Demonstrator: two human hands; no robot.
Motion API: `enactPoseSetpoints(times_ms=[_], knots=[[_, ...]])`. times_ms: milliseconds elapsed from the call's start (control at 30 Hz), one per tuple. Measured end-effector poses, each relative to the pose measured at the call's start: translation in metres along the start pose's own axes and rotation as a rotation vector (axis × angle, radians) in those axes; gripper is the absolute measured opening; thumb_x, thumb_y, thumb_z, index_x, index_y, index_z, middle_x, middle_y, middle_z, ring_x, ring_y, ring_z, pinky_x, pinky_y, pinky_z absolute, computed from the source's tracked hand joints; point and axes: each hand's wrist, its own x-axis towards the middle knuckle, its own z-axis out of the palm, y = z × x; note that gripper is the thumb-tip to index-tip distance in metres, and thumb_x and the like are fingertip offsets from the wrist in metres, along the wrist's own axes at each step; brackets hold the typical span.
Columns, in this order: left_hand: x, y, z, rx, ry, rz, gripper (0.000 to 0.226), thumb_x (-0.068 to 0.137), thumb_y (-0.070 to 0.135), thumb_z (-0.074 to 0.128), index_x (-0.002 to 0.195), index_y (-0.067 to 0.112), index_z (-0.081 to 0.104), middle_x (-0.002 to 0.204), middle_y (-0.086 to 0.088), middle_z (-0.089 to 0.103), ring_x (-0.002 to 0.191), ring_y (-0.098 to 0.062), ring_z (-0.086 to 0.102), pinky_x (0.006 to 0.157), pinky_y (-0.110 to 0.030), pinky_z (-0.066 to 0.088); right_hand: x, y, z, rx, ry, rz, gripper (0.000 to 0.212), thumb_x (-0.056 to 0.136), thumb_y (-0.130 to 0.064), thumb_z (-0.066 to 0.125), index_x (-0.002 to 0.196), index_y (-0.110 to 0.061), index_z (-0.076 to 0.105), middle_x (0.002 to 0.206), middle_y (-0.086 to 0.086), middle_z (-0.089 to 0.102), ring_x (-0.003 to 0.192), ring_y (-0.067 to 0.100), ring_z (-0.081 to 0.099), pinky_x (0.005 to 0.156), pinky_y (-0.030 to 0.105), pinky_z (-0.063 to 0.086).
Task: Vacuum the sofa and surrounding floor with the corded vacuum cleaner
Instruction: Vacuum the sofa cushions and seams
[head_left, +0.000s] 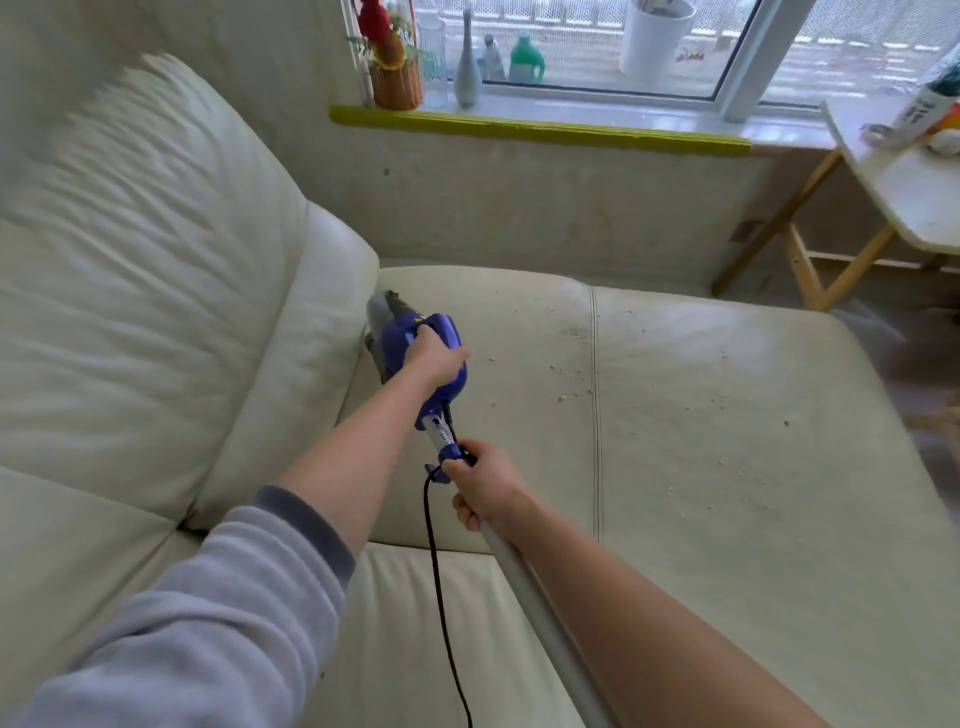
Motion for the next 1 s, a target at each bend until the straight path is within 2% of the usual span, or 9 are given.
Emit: enactPoseSetpoints(times_ms=[133,200,267,433,500,567,733,867,1000], knots=[[-0.026,-0.033,0.009,-0.096,0.045,-0.143,0.083,0.081,0.037,0.066,0.146,0.007,0.025,0.135,-0.015,0.042,0.114,-0.033,0.053,0.086,-0.043,0.053,-0.024,0.004,-0.008,-0.129,-0.039,0.017,0.016,0.095,-0.006,0.045,0.109,-0.011,0.041,0.072,0.004,0.047,0.045,0.014,0.041,0.035,0.020,0.036],[-0.053,-0.048,0.018,-0.281,-0.039,-0.261,0.055,0.083,0.028,0.059,0.130,0.008,0.039,0.103,-0.012,0.053,0.083,-0.027,0.058,0.054,-0.030,0.051,-0.031,0.003,-0.006,-0.155,-0.025,0.028,0.007,0.095,-0.007,0.043,0.101,-0.009,0.039,0.069,0.006,0.044,0.043,0.015,0.041,0.035,0.021,0.035],[-0.071,-0.052,0.022,-0.353,-0.113,-0.322,0.018,0.092,0.020,0.045,0.106,0.009,0.041,0.072,-0.008,0.043,0.054,-0.020,0.044,0.037,-0.018,0.036,-0.032,0.000,0.000,-0.158,-0.004,0.047,0.004,0.094,-0.008,0.042,0.097,-0.006,0.040,0.066,0.008,0.044,0.041,0.017,0.041,0.037,0.023,0.035],[-0.074,-0.047,0.016,-0.382,-0.071,-0.374,0.017,0.093,0.008,0.040,0.110,0.004,0.044,0.076,-0.012,0.047,0.060,-0.023,0.048,0.064,-0.032,0.044,-0.055,0.000,-0.007,0.091,-0.122,0.227,0.025,0.100,-0.021,0.047,0.079,-0.007,0.047,0.052,0.002,0.043,0.030,0.008,0.037,0.032,0.015,0.032],[-0.077,-0.045,0.023,-0.380,-0.019,-0.369,0.030,0.097,0.011,0.038,0.124,0.003,0.047,0.091,-0.016,0.057,0.076,-0.030,0.059,0.071,-0.033,0.046,-0.064,0.000,-0.012,0.150,-0.141,0.277,0.035,0.100,-0.029,0.046,0.073,-0.008,0.046,0.046,-0.001,0.041,0.027,0.006,0.033,0.031,0.013,0.029],[-0.083,-0.042,0.035,-0.253,0.049,-0.308,0.036,0.099,0.013,0.036,0.129,0.000,0.049,0.118,-0.017,0.059,0.099,-0.031,0.058,0.077,-0.034,0.047,-0.066,-0.001,-0.014,0.125,-0.083,0.262,0.039,0.101,-0.031,0.044,0.069,-0.009,0.042,0.051,0.001,0.039,0.023,0.006,0.031,0.031,0.010,0.026],[-0.101,-0.042,0.040,0.100,0.133,-0.264,0.048,0.090,0.015,0.055,0.135,0.005,0.042,0.139,-0.019,0.037,0.122,-0.033,0.041,0.101,-0.040,0.040,-0.072,-0.002,-0.018,0.002,-0.051,0.227,0.043,0.103,-0.029,0.040,0.064,-0.010,0.037,0.054,0.006,0.037,0.019,0.008,0.029,0.031,0.009,0.025],[-0.128,-0.027,0.040,-0.201,-0.124,-0.341,0.034,0.093,0.008,0.047,0.127,0.006,0.046,0.107,-0.015,0.058,0.085,-0.025,0.058,0.058,-0.032,0.047,-0.101,0.007,-0.039,-0.135,-0.046,0.193,0.033,0.102,-0.021,0.039,0.071,-0.010,0.038,0.056,0.005,0.038,0.022,0.008,0.030,0.031,0.012,0.026],[-0.152,-0.011,0.058,-0.292,-0.152,-0.320,0.019,0.094,0.010,0.048,0.114,0.008,0.048,0.095,-0.013,0.058,0.075,-0.021,0.055,0.050,-0.028,0.041,-0.121,0.014,-0.069,-0.227,-0.012,0.103,0.010,0.101,-0.017,0.038,0.095,-0.009,0.039,0.058,0.009,0.044,0.034,0.014,0.036,0.032,0.017,0.031]])
